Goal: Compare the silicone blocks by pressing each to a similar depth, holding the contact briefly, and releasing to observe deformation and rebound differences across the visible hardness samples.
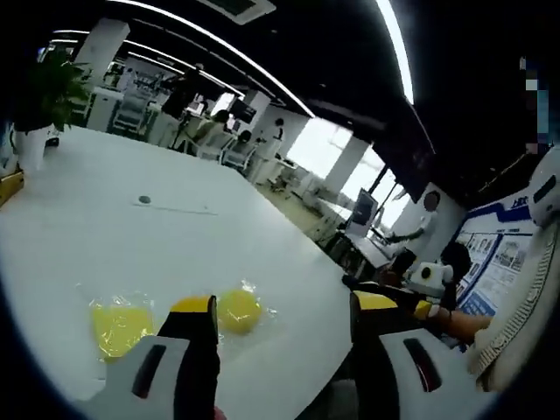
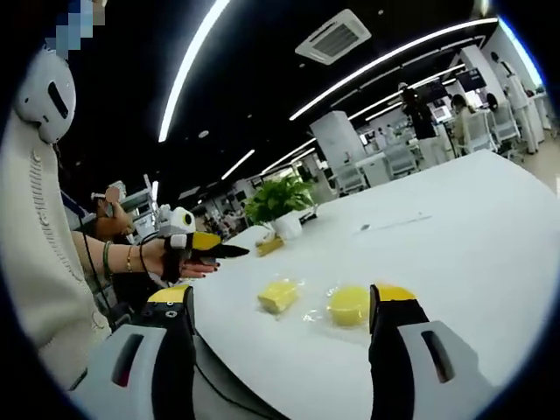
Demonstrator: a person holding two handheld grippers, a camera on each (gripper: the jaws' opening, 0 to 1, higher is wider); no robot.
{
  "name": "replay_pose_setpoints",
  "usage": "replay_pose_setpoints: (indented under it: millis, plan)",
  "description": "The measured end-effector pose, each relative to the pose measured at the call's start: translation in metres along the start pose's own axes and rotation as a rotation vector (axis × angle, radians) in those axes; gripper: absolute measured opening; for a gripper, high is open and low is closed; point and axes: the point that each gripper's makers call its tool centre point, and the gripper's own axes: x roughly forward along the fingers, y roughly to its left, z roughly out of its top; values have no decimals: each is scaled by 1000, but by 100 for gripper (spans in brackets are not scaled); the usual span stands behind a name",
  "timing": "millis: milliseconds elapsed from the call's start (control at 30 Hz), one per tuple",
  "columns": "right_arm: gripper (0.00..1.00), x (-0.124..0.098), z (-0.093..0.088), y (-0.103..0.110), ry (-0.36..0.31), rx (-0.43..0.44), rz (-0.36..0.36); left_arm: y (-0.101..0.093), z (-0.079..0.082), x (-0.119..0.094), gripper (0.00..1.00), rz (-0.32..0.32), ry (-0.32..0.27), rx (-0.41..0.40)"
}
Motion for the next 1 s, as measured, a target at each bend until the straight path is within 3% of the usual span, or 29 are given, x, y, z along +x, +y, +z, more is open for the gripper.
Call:
replay_pose_setpoints:
  millis: [267, 400, 633, 900, 1000]
  plan:
    - [76, 1, -5, -19, 9, 37, -9, 29, -8, 41, 63, 45, 66, -107]
    - [75, 1, -4, -29, 12, 56, -11, 45, -18, 62, 64, 76, 105, -202]
    - [74, 2, -6, -44, 22, 80, -14, 79, -39, 95, 65, 172, 179, -304]
    - [73, -2, -8, -63, 30, 108, -33, 103, -57, 126, 63, 210, 211, -442]
    - [73, -4, -10, -70, 32, 118, -42, 106, -58, 135, 60, 214, 190, -506]
